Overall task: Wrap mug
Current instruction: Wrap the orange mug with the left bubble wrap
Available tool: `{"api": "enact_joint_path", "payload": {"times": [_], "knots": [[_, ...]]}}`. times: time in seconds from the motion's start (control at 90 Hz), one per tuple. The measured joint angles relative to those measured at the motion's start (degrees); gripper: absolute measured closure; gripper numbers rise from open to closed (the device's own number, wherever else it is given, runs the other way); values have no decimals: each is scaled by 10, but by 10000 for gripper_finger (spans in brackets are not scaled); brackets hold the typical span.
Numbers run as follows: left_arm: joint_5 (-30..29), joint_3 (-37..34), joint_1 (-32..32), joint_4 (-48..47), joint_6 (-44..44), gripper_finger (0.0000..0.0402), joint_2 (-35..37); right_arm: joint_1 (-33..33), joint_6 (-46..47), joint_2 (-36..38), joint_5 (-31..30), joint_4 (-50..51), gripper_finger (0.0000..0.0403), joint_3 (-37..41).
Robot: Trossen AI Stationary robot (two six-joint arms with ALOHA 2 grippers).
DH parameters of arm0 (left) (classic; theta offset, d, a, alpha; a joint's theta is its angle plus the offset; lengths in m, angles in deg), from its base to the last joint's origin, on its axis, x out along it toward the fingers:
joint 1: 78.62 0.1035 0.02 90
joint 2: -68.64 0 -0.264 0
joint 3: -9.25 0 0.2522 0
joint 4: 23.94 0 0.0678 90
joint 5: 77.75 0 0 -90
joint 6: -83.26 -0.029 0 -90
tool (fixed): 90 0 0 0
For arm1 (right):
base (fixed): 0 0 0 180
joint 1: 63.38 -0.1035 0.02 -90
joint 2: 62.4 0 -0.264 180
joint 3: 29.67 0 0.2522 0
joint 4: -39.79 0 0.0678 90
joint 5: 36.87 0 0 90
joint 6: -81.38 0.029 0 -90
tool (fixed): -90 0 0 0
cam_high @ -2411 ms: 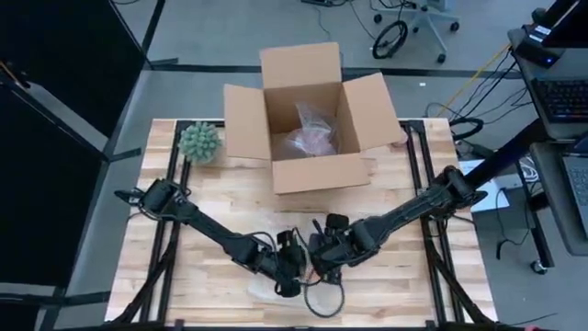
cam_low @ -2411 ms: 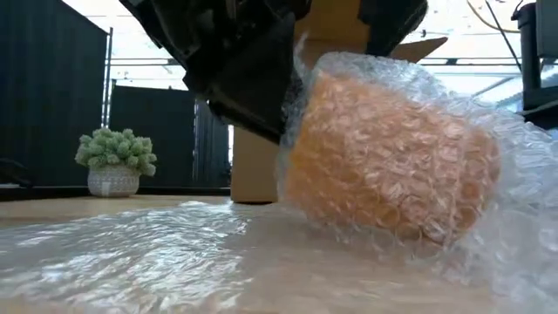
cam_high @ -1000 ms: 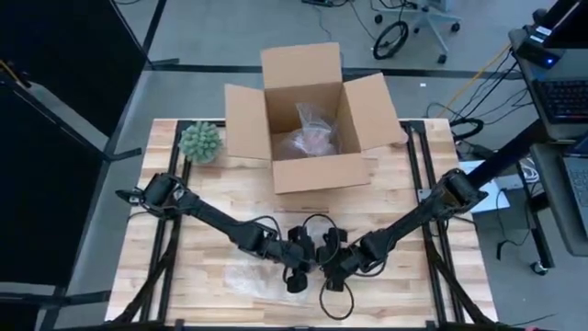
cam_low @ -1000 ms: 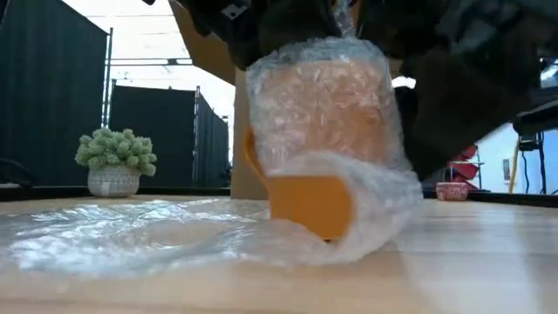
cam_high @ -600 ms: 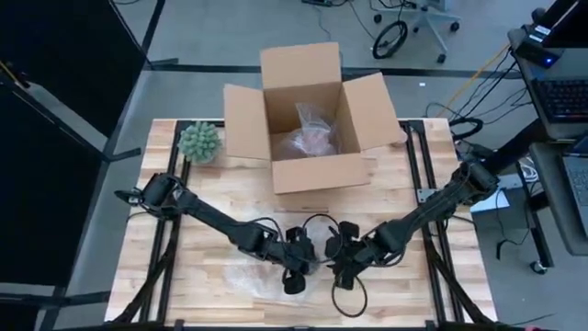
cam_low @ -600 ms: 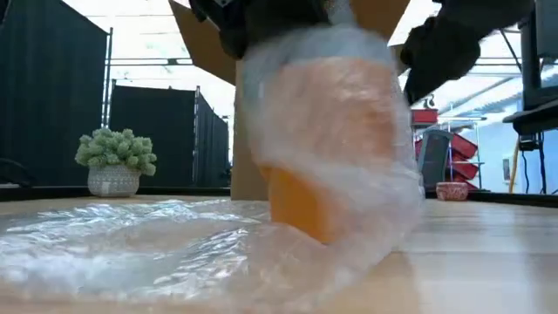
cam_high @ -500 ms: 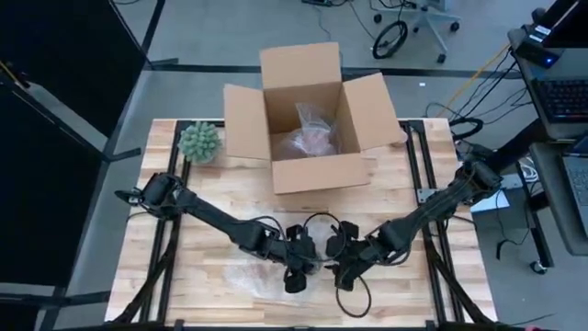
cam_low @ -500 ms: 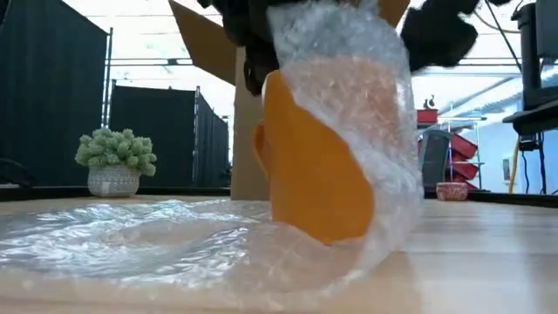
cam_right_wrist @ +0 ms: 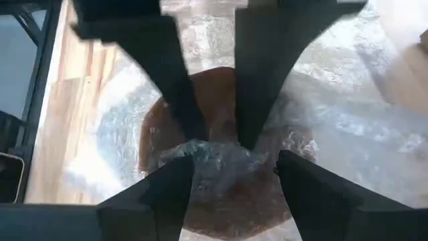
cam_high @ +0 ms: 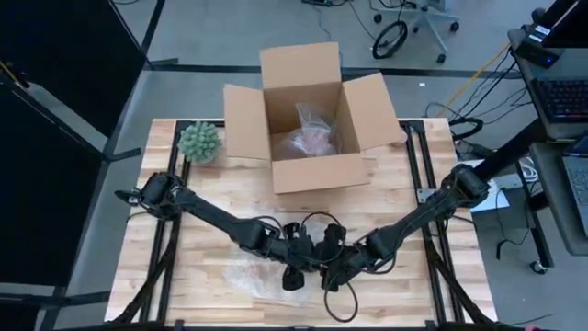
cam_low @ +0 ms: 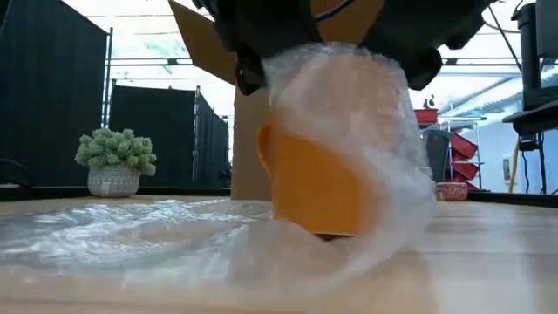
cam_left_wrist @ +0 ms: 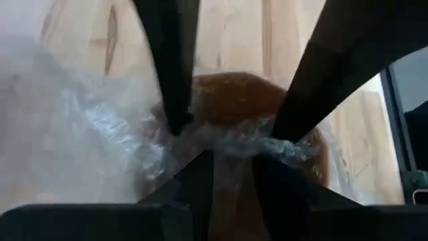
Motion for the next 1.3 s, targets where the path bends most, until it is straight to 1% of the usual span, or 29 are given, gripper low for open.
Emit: {"api": "enact_joint_path", "payload": {"times": [0.144, 0.267, 0.4, 0.522, 0.622, 0.733, 0.867, 0.978, 1.122, 1.211, 1.3], "knots": [[-1, 36, -3, -53, -6, 306, 6, 6, -9, 0, 2, 1, 198, 0], [-16, 54, -10, -64, -18, 306, 17, 7, -12, 0, 2, 1, 198, 0], [-44, 58, -28, -45, -36, 306, 19, 7, -13, 0, 2, 1, 198, 1], [-51, 54, -33, -44, -36, 306, -8, 7, -14, 0, 2, 0, 198, 1], [-74, 52, -30, -19, -38, 306, -42, 6, -17, 0, 2, 2, 198, 2], [-87, 52, -30, -6, -36, 306, -54, 4, -22, 0, 4, 1, 198, 2], [-83, 54, -30, -17, -36, 306, -55, 4, -22, 0, 3, 0, 198, 2], [-74, 55, -29, -60, -34, 306, -55, 5, -28, -1, 7, -10, 198, 2], [-70, 54, -26, -85, -6, 306, -57, 8, -47, 1, 53, -13, 198, -1], [-70, 54, -26, -79, -9, 306, -57, 8, -49, 2, 64, 20, 198, -18], [-70, 53, -25, -76, -10, 306, -57, 10, -53, 2, 67, 81, 198, -54]]}}
